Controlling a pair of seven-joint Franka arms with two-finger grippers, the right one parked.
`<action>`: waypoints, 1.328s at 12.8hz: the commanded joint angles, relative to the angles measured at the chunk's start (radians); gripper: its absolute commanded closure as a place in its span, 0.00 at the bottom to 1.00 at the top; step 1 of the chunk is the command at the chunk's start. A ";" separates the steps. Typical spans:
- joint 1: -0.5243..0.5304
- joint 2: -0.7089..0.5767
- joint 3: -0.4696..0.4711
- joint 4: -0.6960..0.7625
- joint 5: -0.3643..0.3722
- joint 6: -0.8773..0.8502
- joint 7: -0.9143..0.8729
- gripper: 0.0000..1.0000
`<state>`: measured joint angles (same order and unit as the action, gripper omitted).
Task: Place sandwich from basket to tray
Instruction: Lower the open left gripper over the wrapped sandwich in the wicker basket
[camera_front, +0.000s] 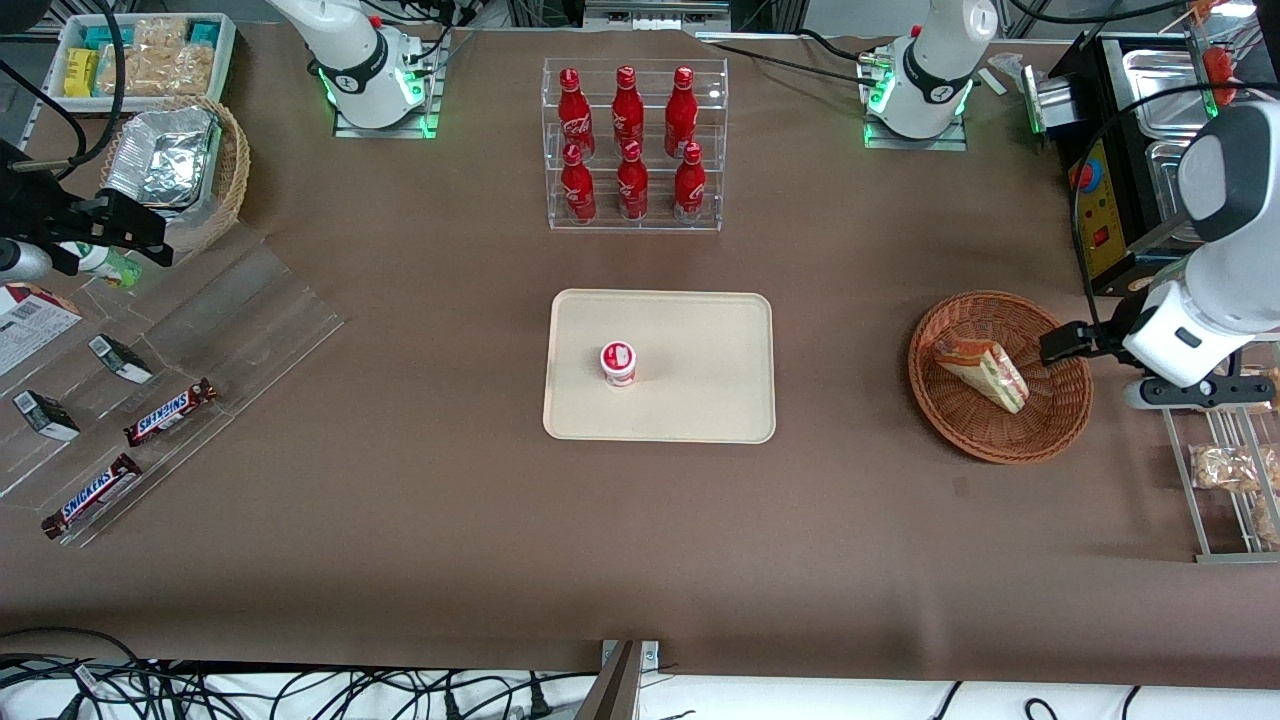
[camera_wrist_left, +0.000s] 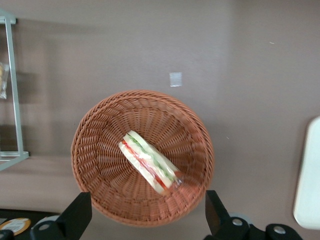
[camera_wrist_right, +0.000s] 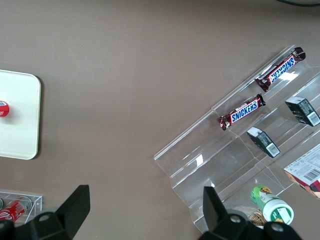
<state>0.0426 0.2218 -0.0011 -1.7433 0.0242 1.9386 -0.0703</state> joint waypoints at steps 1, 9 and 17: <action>0.016 -0.025 -0.005 -0.123 0.017 0.117 -0.136 0.00; 0.014 -0.027 -0.014 -0.347 0.029 0.365 -0.514 0.00; 0.005 0.002 -0.019 -0.453 0.122 0.506 -0.767 0.00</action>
<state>0.0486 0.2249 -0.0178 -2.1703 0.1194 2.4126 -0.7824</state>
